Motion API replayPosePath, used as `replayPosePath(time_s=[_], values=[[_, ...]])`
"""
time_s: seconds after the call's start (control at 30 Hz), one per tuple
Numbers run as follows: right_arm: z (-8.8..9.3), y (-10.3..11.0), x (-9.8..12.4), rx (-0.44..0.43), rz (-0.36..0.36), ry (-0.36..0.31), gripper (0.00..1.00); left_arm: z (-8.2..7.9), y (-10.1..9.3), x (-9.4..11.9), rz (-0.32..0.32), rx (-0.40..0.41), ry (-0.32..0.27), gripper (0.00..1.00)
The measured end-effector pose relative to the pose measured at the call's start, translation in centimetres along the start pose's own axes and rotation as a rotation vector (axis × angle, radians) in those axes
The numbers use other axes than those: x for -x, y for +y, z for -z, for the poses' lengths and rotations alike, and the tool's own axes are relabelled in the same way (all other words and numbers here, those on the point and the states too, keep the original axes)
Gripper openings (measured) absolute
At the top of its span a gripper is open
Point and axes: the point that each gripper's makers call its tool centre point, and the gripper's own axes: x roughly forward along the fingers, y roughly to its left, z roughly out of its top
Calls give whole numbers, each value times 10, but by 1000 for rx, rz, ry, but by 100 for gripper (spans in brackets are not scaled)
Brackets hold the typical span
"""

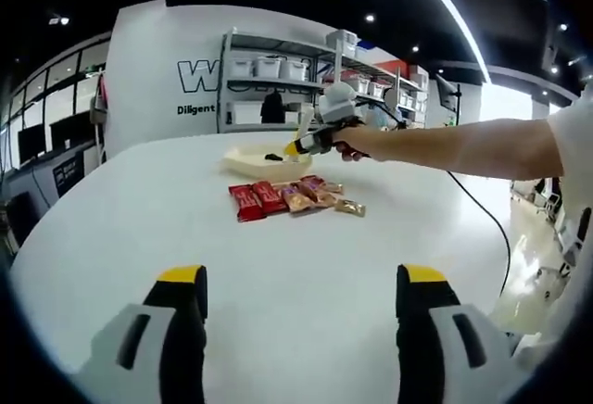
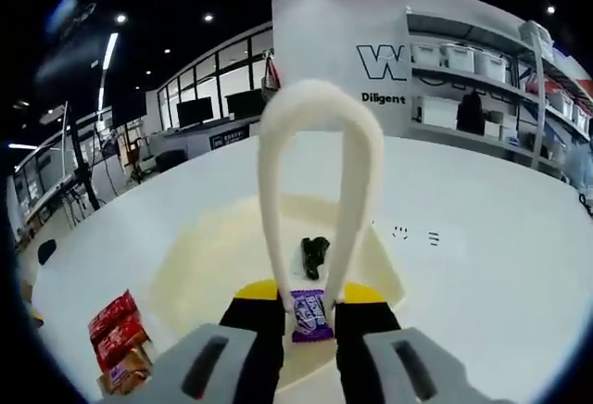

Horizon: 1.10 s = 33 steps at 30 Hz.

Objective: Place the target food into the container with the food tongs after gripping and lifting it, then release it inside without dropping or visibly crushing the food.

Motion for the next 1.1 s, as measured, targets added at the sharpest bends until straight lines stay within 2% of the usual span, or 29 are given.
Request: replayPosePath(time_s=[0.3,0.8,1.1], values=[[0,2,3,-11,-13,-10,15,1,0,0,-2,4,-2,83],[-26,-5,10,-12,-34,-58,15,-2,-5,6,3,1,-14,83],[-37,-2,28,10,-49,-79,15,-3,-10,8,13,-13,-12,83]])
